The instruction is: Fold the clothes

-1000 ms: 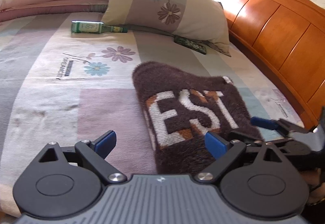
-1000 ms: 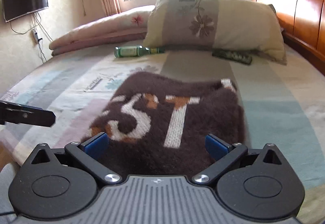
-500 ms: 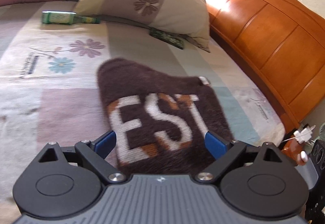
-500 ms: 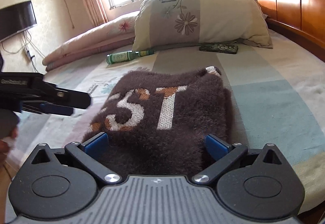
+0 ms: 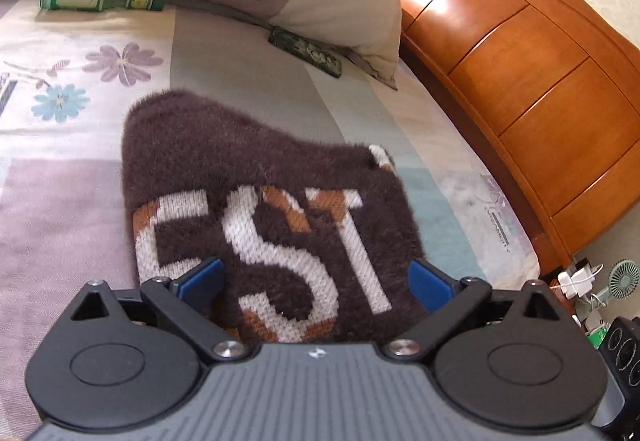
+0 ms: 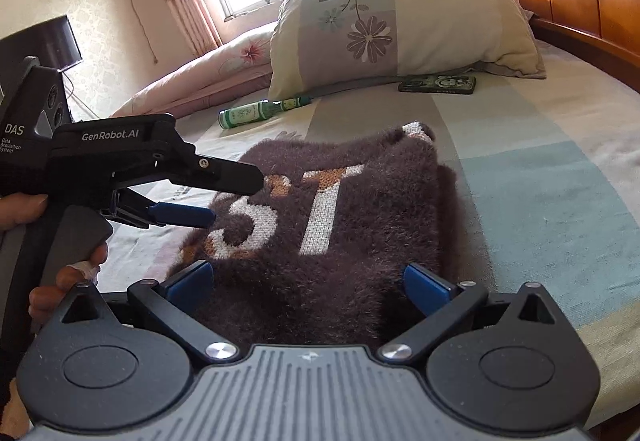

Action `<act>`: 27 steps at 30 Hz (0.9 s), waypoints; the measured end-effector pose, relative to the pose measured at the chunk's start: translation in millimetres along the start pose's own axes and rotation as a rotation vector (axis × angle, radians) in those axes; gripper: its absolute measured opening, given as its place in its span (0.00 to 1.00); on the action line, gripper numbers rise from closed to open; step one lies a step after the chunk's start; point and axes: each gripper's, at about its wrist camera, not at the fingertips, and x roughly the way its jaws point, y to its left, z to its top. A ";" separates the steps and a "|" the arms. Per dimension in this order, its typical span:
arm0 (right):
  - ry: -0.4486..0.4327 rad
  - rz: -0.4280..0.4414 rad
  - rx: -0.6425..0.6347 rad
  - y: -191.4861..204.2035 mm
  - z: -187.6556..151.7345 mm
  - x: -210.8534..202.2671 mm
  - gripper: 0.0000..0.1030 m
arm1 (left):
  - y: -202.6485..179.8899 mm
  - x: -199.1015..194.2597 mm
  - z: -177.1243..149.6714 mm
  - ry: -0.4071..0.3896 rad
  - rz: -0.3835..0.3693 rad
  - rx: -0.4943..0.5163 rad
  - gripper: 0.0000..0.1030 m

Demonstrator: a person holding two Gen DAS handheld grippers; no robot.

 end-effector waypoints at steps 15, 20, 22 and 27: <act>-0.008 0.047 0.215 -50.2 -6.8 -27.2 1.00 | 13.0 -11.4 1.7 -0.020 0.004 -0.047 0.96; 0.000 0.078 0.321 -73.6 -13.3 -19.9 1.00 | 13.6 -12.3 2.4 -0.003 0.071 -0.025 0.96; 0.018 0.085 0.354 -80.6 -15.1 -13.4 1.00 | 13.3 -12.2 4.9 -0.010 0.100 -0.013 0.96; 0.040 0.107 0.379 -87.4 -16.9 -6.3 1.00 | 15.5 -10.8 14.5 -0.028 0.120 -0.008 0.96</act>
